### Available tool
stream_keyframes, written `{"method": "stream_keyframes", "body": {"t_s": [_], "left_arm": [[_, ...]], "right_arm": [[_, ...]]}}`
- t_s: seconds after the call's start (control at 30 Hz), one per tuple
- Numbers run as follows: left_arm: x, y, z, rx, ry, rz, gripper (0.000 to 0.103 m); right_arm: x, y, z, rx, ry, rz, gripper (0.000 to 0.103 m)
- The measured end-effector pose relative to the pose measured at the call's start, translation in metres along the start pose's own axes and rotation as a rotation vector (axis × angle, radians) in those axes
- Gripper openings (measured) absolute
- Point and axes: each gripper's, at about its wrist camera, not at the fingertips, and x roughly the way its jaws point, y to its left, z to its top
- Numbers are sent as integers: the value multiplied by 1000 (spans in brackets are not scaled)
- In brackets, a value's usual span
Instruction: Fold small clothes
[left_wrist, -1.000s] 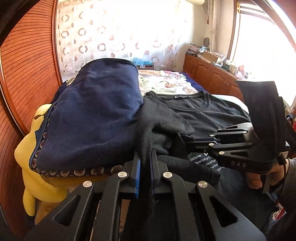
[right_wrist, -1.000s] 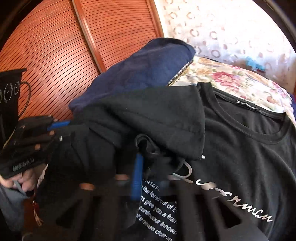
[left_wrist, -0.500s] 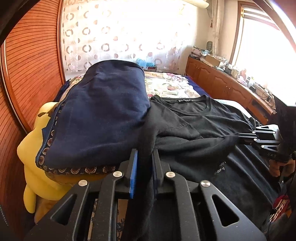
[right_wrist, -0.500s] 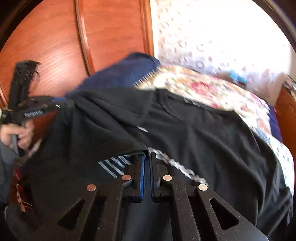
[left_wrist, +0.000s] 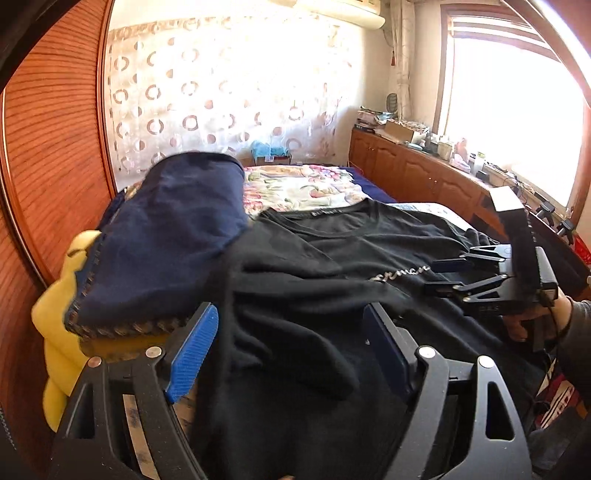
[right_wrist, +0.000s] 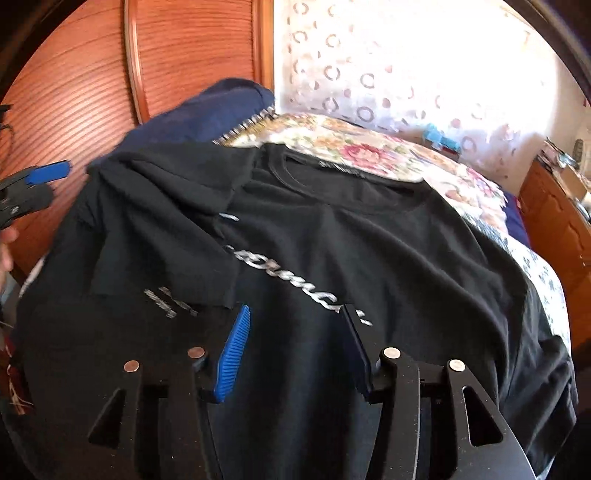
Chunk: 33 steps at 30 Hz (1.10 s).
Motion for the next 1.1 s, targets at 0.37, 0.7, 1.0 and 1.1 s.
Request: {"method": "stream_keyframes", "body": {"t_s": [0.37,0.7,1.0,1.1], "left_arm": [[43,-20,-19,-30,109,42,82],[67,-26,-29,-5,183,59,82],[79,-32,-32,29,246,73,85],[80,-37,-34,59,255,79,88]], "right_arm": [[5,1,-4,34,41,-53,67],[8,3,-3,23,64,-37,93],[0,-2,-6,43,103,-43,100],[-15,-9,-13,40,106,-56,100]]}}
